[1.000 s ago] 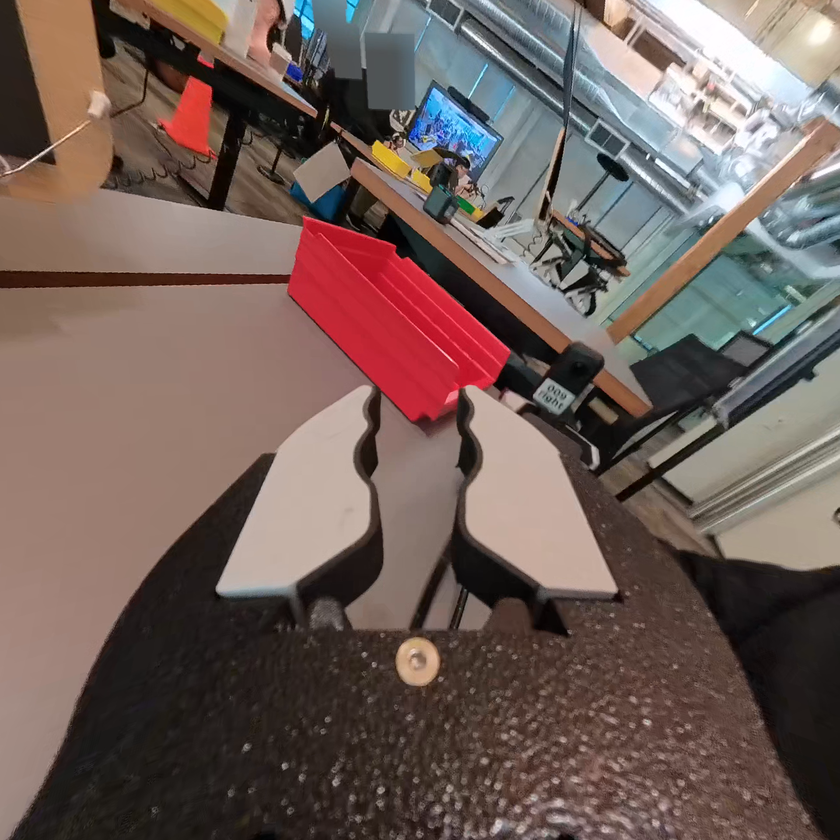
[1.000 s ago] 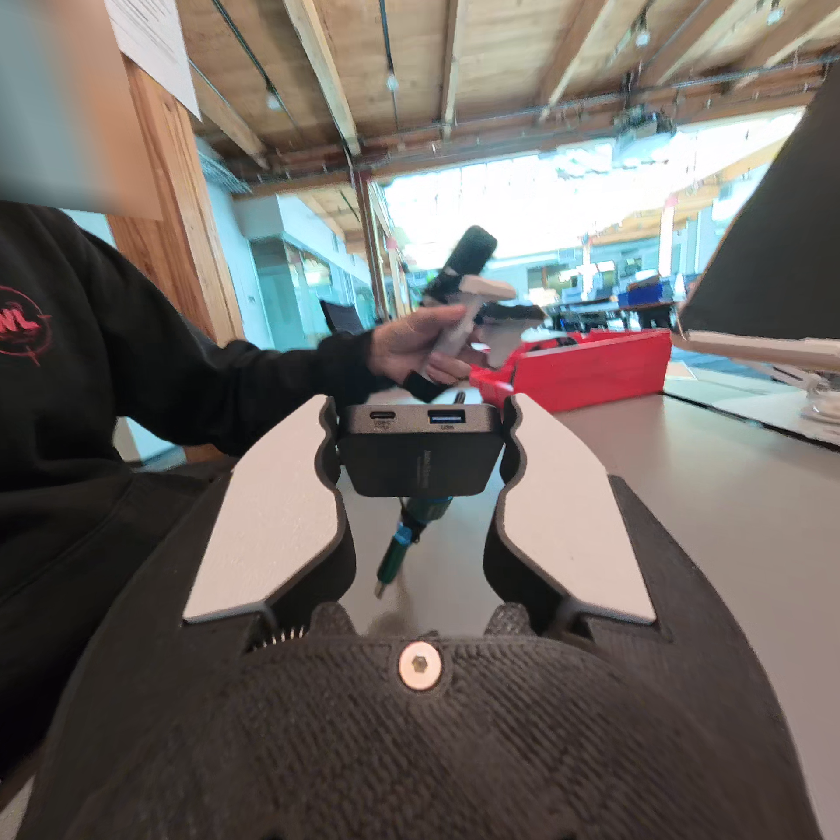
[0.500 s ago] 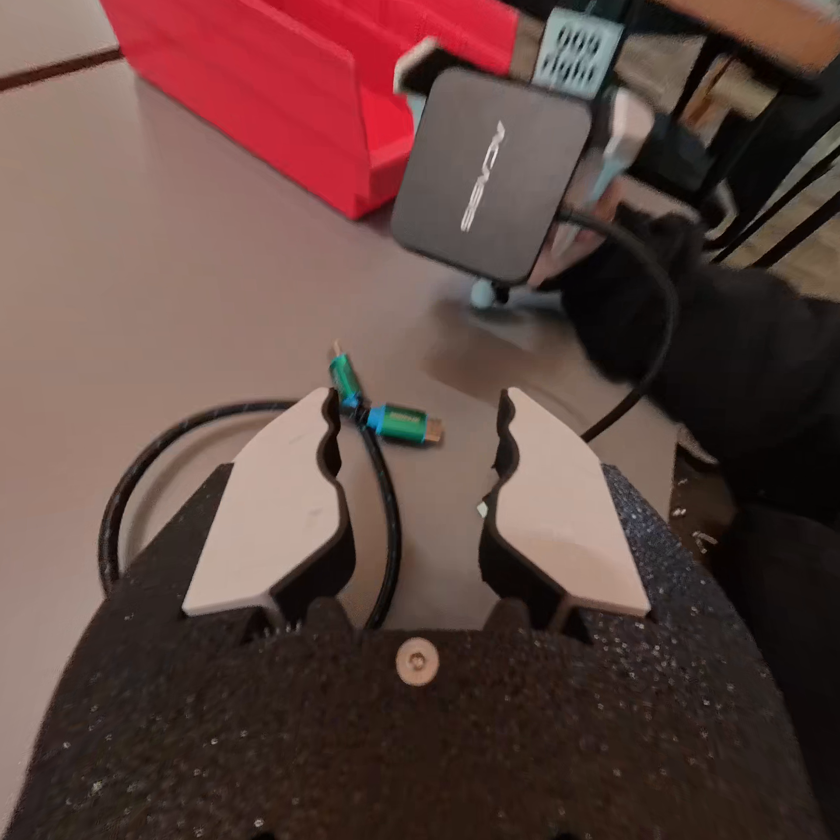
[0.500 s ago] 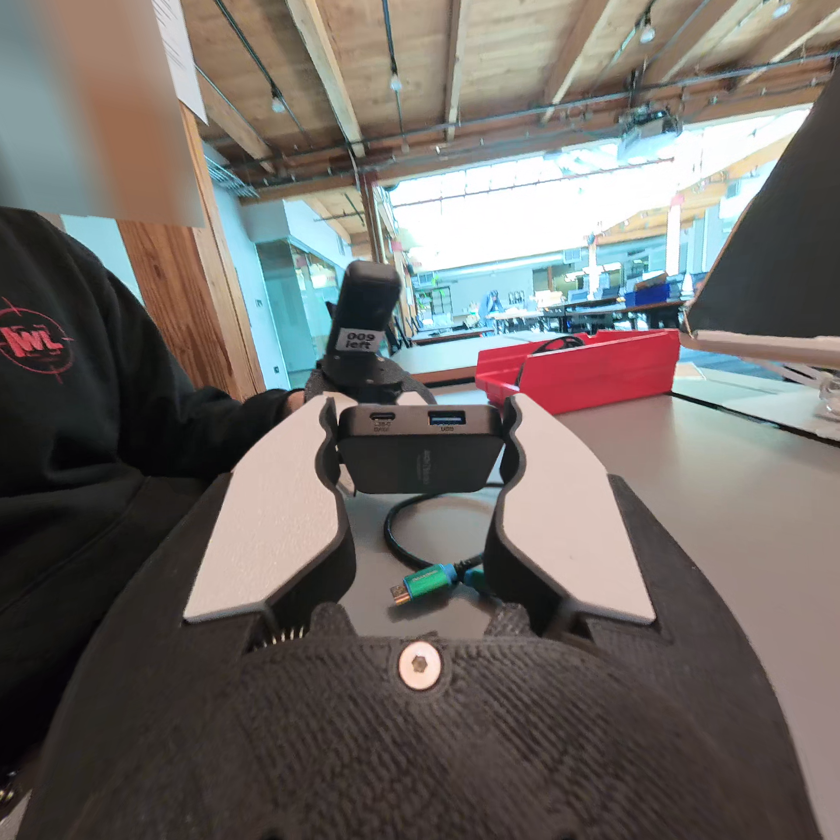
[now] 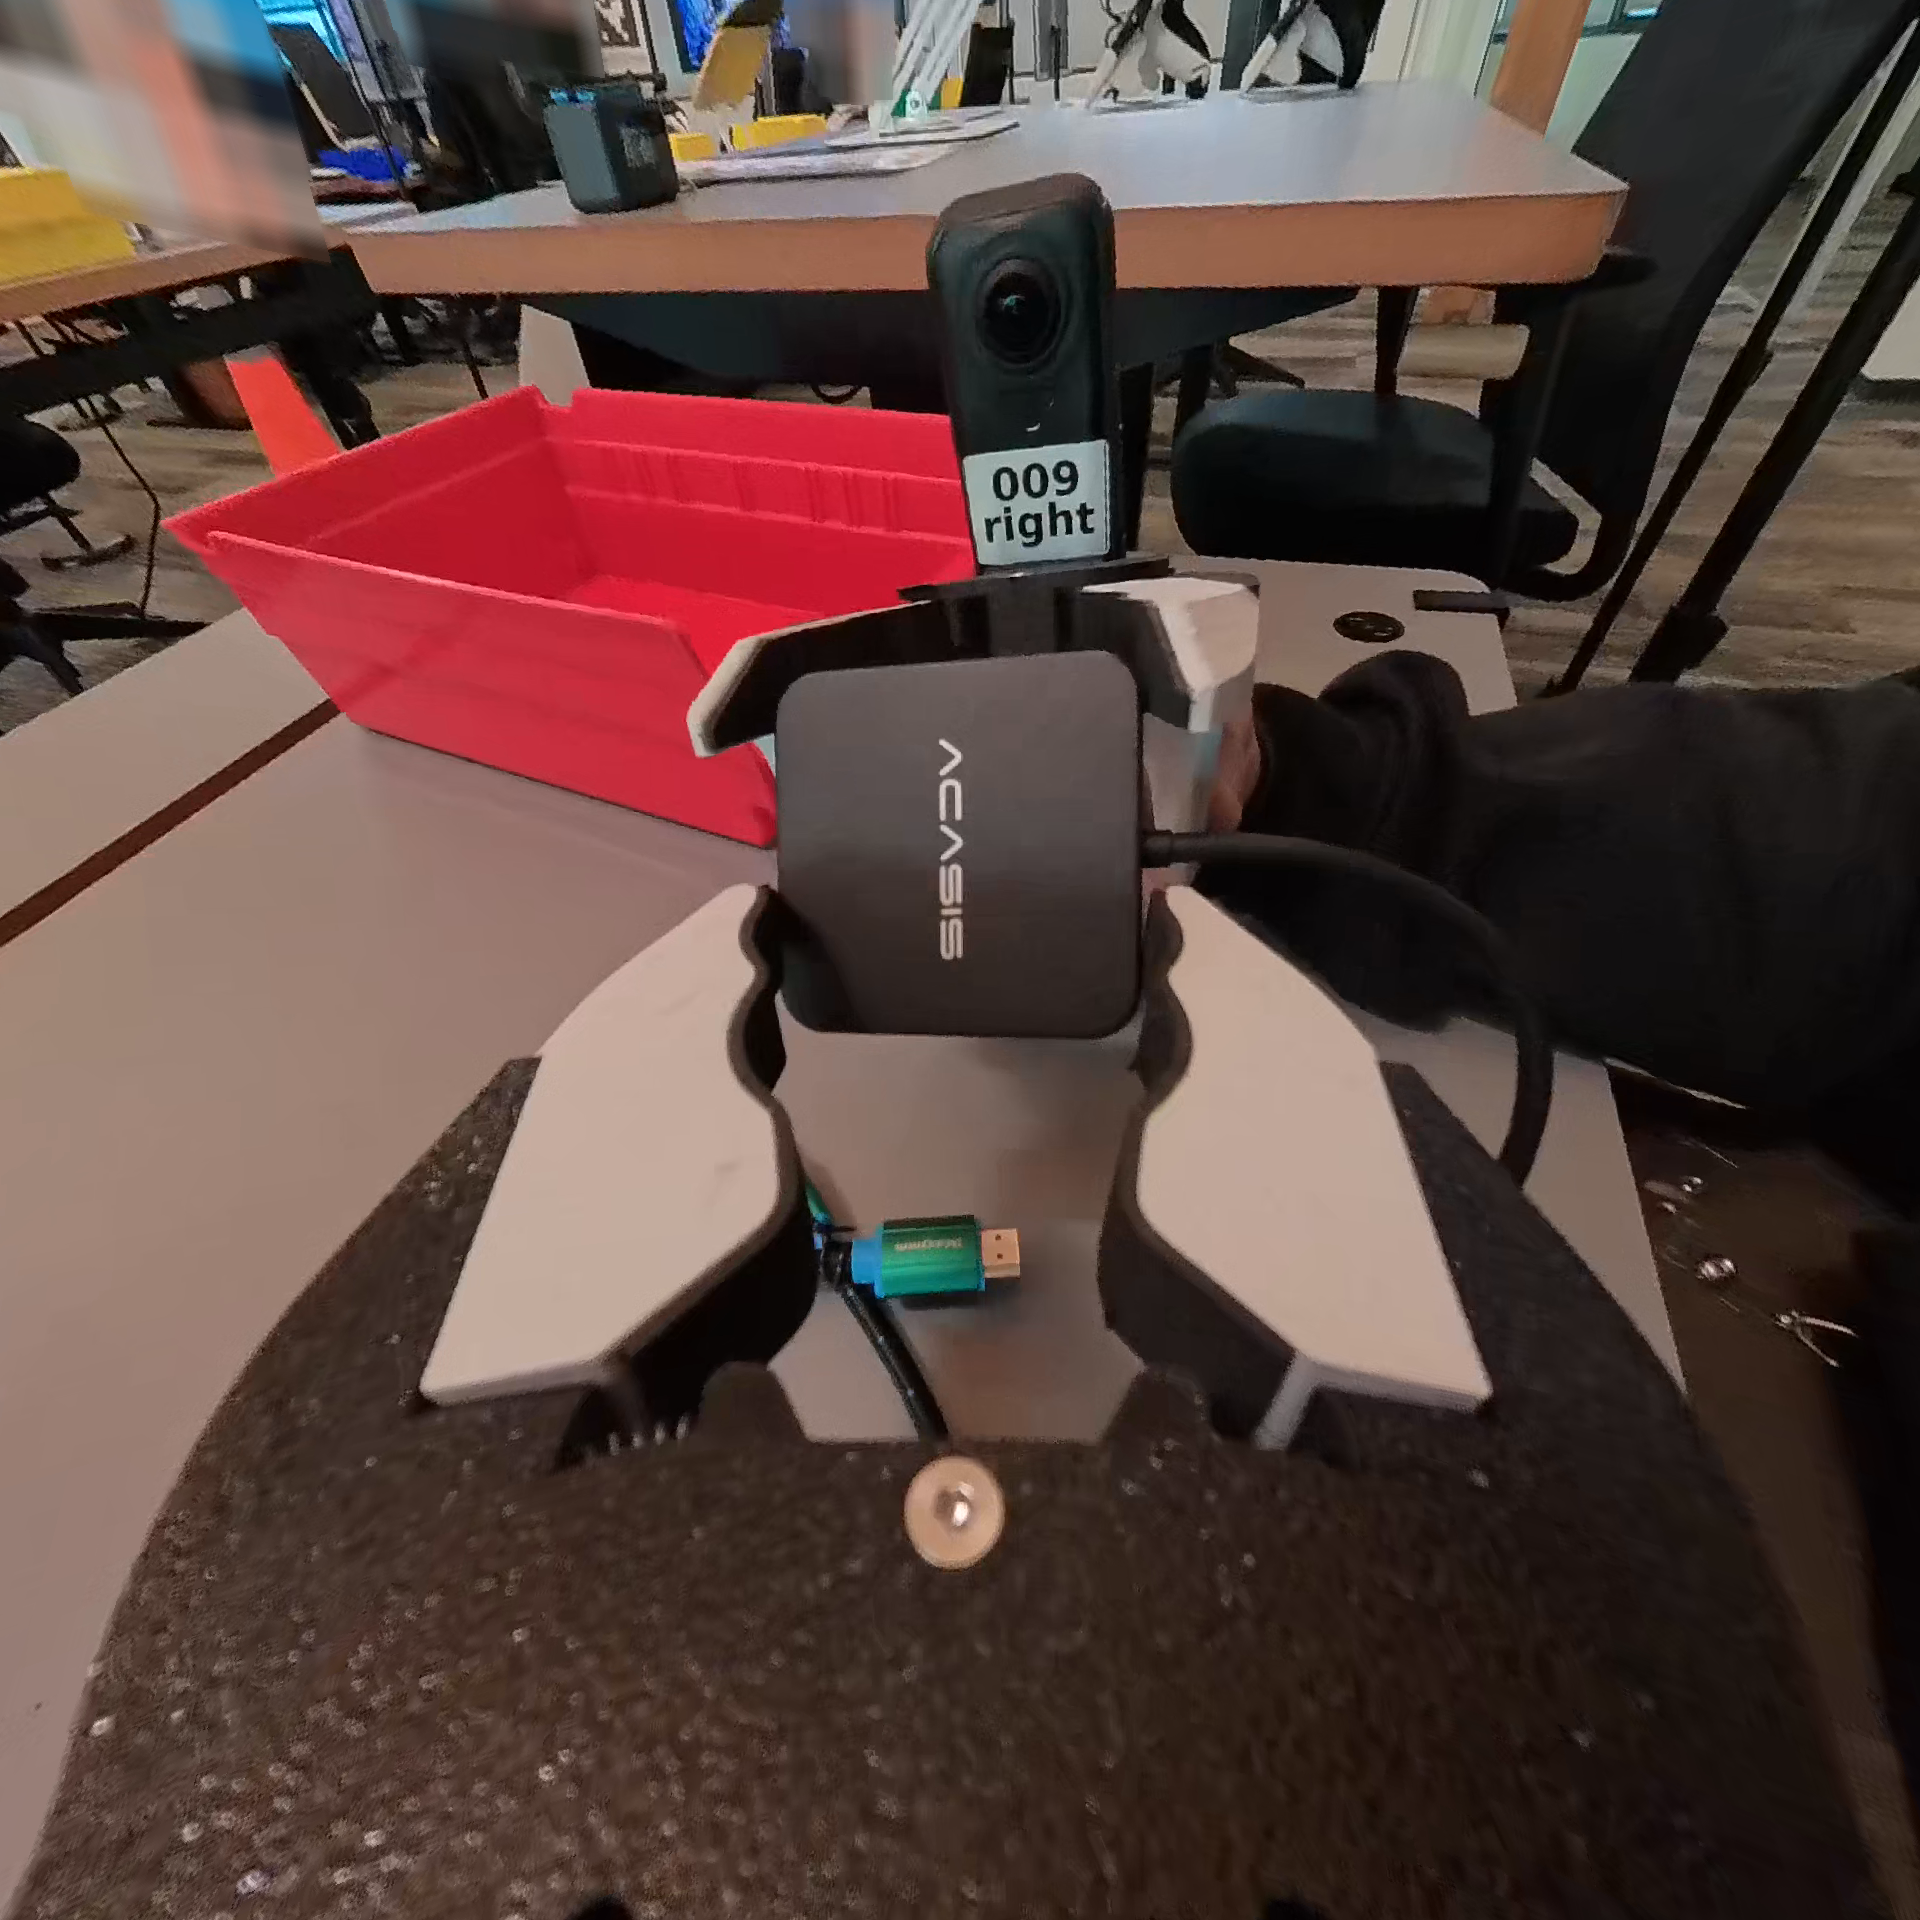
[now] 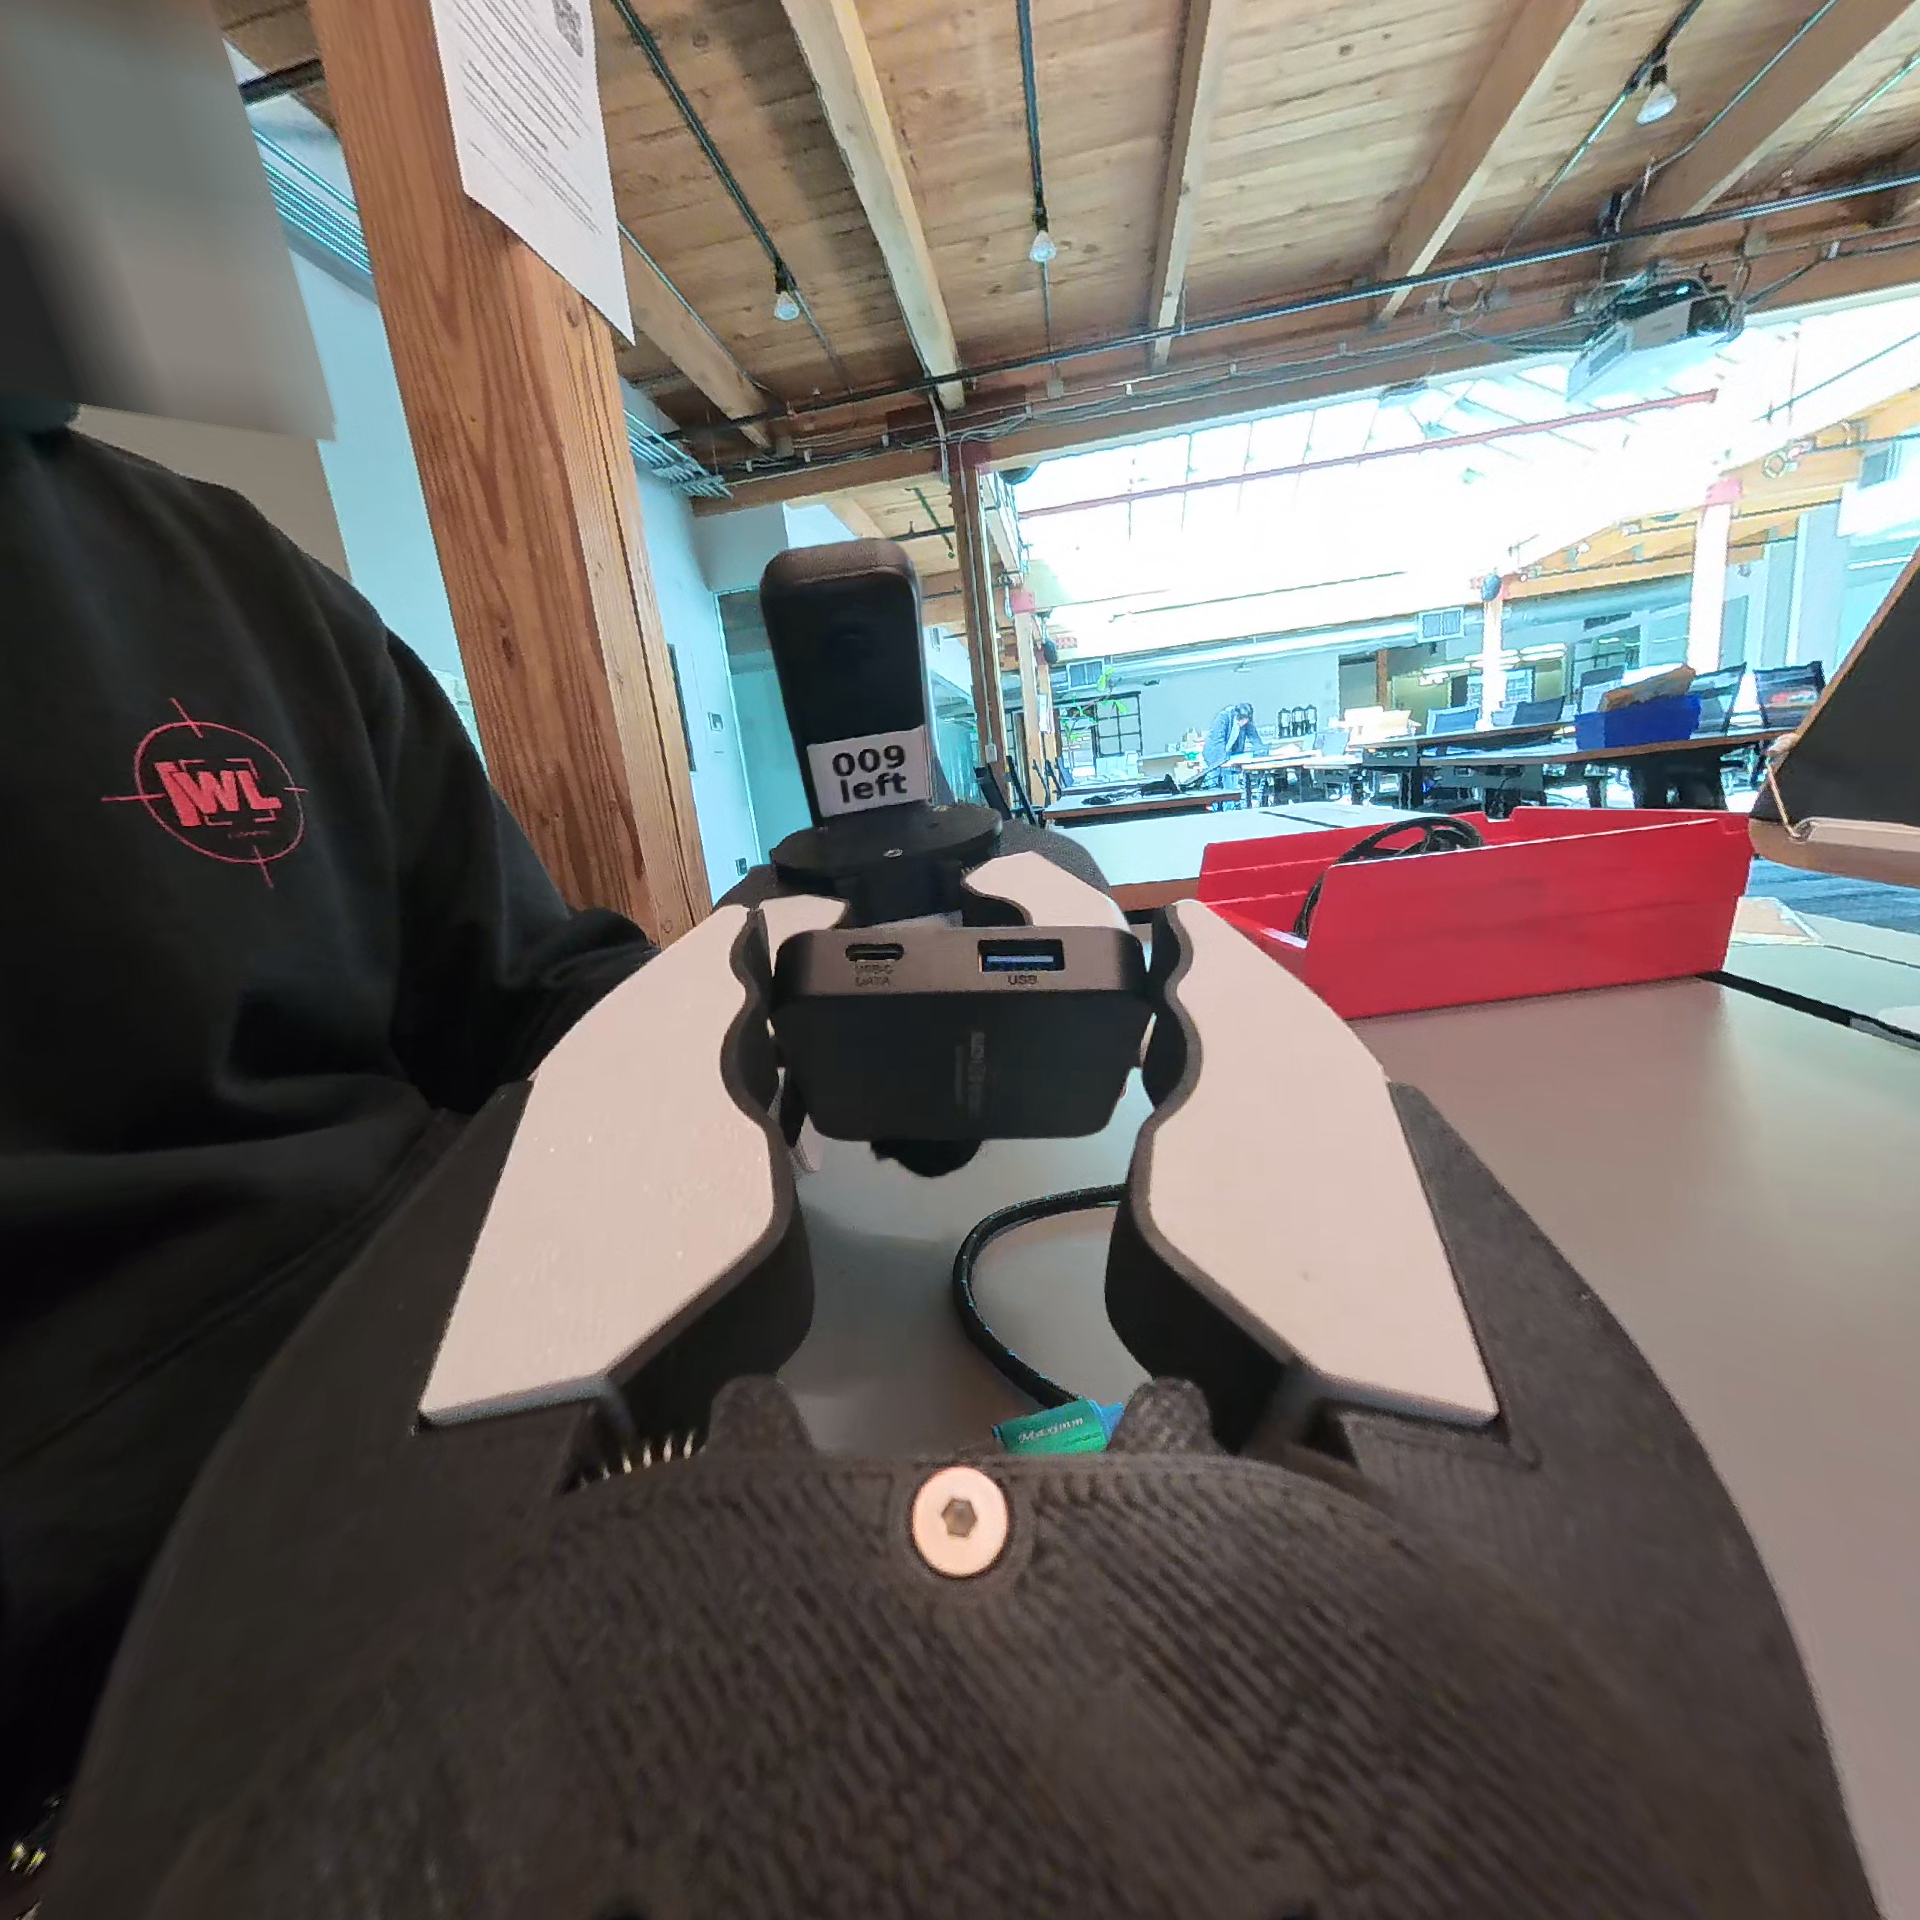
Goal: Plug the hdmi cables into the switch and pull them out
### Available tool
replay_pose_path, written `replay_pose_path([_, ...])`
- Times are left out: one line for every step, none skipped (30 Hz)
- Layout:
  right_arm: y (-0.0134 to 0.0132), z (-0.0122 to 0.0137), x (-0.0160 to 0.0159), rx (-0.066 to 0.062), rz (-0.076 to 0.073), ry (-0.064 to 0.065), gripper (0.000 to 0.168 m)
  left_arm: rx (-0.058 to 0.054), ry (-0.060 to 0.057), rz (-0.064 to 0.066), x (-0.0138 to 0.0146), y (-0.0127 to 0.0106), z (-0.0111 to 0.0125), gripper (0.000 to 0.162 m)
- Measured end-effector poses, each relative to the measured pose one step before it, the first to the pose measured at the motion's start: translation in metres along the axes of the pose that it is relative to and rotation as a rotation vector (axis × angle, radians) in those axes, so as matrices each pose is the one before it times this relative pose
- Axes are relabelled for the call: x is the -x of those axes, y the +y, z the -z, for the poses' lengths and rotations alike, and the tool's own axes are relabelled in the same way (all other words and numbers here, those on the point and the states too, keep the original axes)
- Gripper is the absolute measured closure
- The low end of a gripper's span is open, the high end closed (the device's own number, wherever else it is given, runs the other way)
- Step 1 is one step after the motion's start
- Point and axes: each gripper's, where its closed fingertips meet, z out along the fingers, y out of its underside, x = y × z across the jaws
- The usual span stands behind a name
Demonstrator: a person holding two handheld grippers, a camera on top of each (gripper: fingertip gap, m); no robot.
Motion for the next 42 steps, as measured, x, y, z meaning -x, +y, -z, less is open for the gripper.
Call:
replay_pose_path([0.00047,0.00014,-0.00027,0.0,0.0005,0.0003,0.098,0.0076,0.0039,-0.0066,0.00041,0.0,0.00064,0.096])
replay_pose_path([-0.00098,0.00024,0.00057,-0.0068,0.0036,-0.0018,0.098,-0.0029,0.0039,-0.0064,0.00008,-0.00172,0.00091,0.097])
replay_pose_path([-0.00228,-0.00004,0.00101,-0.0118,0.005,-0.0034,0.098,-0.0133,0.0027,-0.0046,-0.00049,-0.00288,0.00069,0.096])
replay_pose_path([-0.00258,-0.00043,0.00185,-0.0127,0.0064,-0.0087,0.098,-0.0051,0.0089,-0.0057,-0.00193,-0.00132,-0.00018,0.096])
replay_pose_path([-0.00359,-0.00044,0.00337,-0.0233,-0.0009,-0.0209,0.098,0.023,0.0224,-0.0042,-0.00303,0.00295,-0.00154,0.088])
replay_pose_path([-0.00359,-0.00019,0.00146,-0.0251,-0.0058,-0.0105,0.097,0.0453,0.0032,0.0017,0.00026,0.00633,-0.00243,0.082])
replay_pose_path([-0.00016,-0.00024,-0.00049,-0.0017,0.0013,0.0033,0.098,0.0403,-0.0107,-0.0048,0.00187,0.00616,-0.00236,0.078])
replay_pose_path([0.00245,-0.0005,0.00034,0.0137,0.0039,-0.0014,0.098,0.0105,-0.0074,-0.0125,0.00038,0.0018,-0.00085,0.084])
replay_pose_path([0.00202,-0.00067,0.0005,0.011,0.0008,-0.0032,0.098,-0.0269,0.0126,-0.0154,-0.00347,-0.00343,0.00104,0.09])
replay_pose_path([-0.00218,-0.00064,0.00233,-0.0168,-0.0016,-0.0142,0.098,-0.0352,0.0,-0.0061,-0.00133,-0.00523,0.00143,0.09])
replay_pose_path([-0.00197,-0.00039,0.00078,-0.0117,-0.001,-0.0053,0.098,-0.0134,0.0005,0.0024,-0.00028,-0.00268,0.00113,0.09])
replay_pose_path([0.00098,-0.0002,-0.00065,0.008,-0.0002,0.0049,0.098,0.0122,0.0052,0.004,0.00038,0.00046,0.00089,0.09])
replay_pose_path([0.0026,0.00048,-0.00048,0.0193,-0.0038,0.0038,0.098,0.0143,0.0078,-0.0031,0.00022,0.00111,0.00139,0.09])
replay_pose_path([0.00271,0.00105,0.00065,0.0223,-0.006,-0.0016,0.098,-0.0037,0.0121,-0.0047,-0.00081,-0.00079,0.00214,0.09])
replay_pose_path([0.00295,0.00108,0.00146,0.0268,-0.0037,-0.0023,0.098,-0.015,0.0182,0.0042,-0.00167,-0.00245,0.00293,0.09])
replay_pose_path([0.00433,0.00017,0.00109,0.0406,-0.004,0.0035,0.098,-0.0023,0.0224,0.0124,-0.00181,-0.00161,0.00321,0.09])
replay_pose_path([0.00634,-0.00048,0.00022,0.057,-0.0021,0.0084,0.098,0.0137,0.0199,0.0074,-0.00099,-0.00031,0.00329,0.091])
replay_pose_path([0.00517,-0.00117,0.00017,0.0477,0.0045,0.0081,0.098,0.0153,0.0145,-0.0016,-0.00076,-0.00044,0.00287,0.091])
replay_pose_path([0.00122,-0.00143,0.00057,0.0184,0.0106,0.0079,0.098,0.0133,0.0083,-0.0051,-0.00053,-0.00051,0.00184,0.091])
replay_pose_path([-0.00176,-0.00077,0.00069,-0.0071,0.0157,0.0068,0.098,0.0102,0.004,-0.0075,-0.00037,-0.00067,0.0009,0.091])
replay_pose_path([-0.00121,-0.0001,0.00066,-0.0064,0.0219,0.0061,0.098,0.0076,0.003,-0.0111,-0.00011,-0.00033,0.00028,0.09])
replay_pose_path([-0.00053,0.00002,-0.00004,-0.003,0.0193,0.0074,0.098,0.0055,-0.0001,-0.0168,0.00038,0.00016,-0.00001,0.091])
replay_pose_path([-0.00043,0.00042,-0.00063,-0.0026,0.016,0.0089,0.097,0.0042,-0.0013,-0.0107,0.00082,0.00059,-0.00039,0.091])
replay_pose_path([0.00009,0.00051,-0.0002,-0.0015,0.0079,0.0044,0.097,-0.0004,0.0016,-0.0051,0.00027,0.0,-0.00048,0.091])
replay_pose_path([-0.00046,0.0007,0.0003,-0.004,-0.0019,-0.002,0.097,-0.0091,0.0033,-0.0021,-0.0001,-0.00111,-0.00052,0.091])
replay_pose_path([-0.00101,0.00046,0.0005,-0.0067,-0.0008,-0.0041,0.097,-0.0099,0.0048,-0.0007,-0.00049,-0.00163,-0.00048,0.091])
replay_pose_path([-0.00009,0.0002,0.00066,0.0011,0.0013,-0.0033,0.097,-0.0046,0.0043,-0.0081,-0.00033,-0.00083,-0.00029,0.091])
replay_pose_path([0.00022,-0.00006,-0.00011,0.0042,0.0004,0.0014,0.095,-0.0044,0.0034,-0.0145,-0.00021,-0.0007,-0.0001,0.091])
replay_pose_path([0.00054,-0.00027,-0.00096,0.006,-0.0013,0.0074,0.092,0.0007,0.0065,-0.008,-0.00038,-0.00013,0.00008,0.091])
replay_pose_path([0.00121,-0.00023,-0.00066,0.0086,-0.0033,0.0046,0.09,0.0055,0.0051,-0.0036,-0.00012,0.00063,0.00006,0.091])
replay_pose_path([0.00131,-0.00004,-0.0001,0.0082,-0.0037,-0.0006,0.09,0.0062,0.0015,-0.0085,0.00012,0.00063,0.00007,0.091])
replay_pose_path([0.00161,-0.00005,0.00031,0.0117,-0.0023,-0.0028,0.09,0.0074,0.0026,-0.009,-0.0002,0.00075,-0.00009,0.091])
replay_pose_path([0.00117,-0.00027,0.00026,0.0119,-0.0002,0.0003,0.088,0.0072,0.0078,-0.0027,-0.00076,0.00053,-0.00027,0.091])
replay_pose_path([0.00057,-0.00033,0.00042,0.0091,-0.004,0.0002,0.087,0.0024,0.0069,-0.0039,-0.0005,-0.00018,-0.00001,0.091])
replay_pose_path([0.00059,-0.00054,0.00082,0.0111,-0.0005,-0.0034,0.087,0.0044,0.0062,-0.0043,-0.0003,0.00049,0.00003,0.091])
replay_pose_path([0.00062,-0.00096,0.00114,0.0107,0.0039,-0.0038,0.087,0.0089,0.0129,0.0018,-0.00089,0.00146,-0.00002,0.091])
replay_pose_path([0.00107,-0.00125,0.00232,0.013,0.0026,-0.0117,0.088,0.0017,0.0139,0.006,-0.00077,0.0007,-0.00001,0.091])
replay_pose_path([-0.00066,-0.0008,0.00126,0.0008,-0.0008,-0.005,0.089,-0.0086,0.0039,0.008,0.00058,-0.00051,0.00054,0.091])
replay_pose_path([-0.00118,0.00007,0.0005,-0.0014,0.0163,-0.0008,0.093,-0.0052,0.0032,0.009,0.00053,-0.00018,0.00062,0.091])
replay_pose_path([-0.00012,-0.00015,-0.00058,0.0033,0.0162,0.0083,0.096,-0.0029,0.0079,0.0058,-0.00046,-0.00024,0.00039,0.091])
replay_pose_path([0.00265,-0.00002,-0.00008,0.0197,0.0097,0.0033,0.096,0.0015,0.0041,0.0038,-0.00029,-0.00008,0.00037,0.091])
replay_pose_path([0.00227,-0.00003,-0.00037,0.0186,0.0055,0.0031,0.096,0.0137,-0.0018,-0.0005,0.00001,0.00157,-0.00022,0.091])
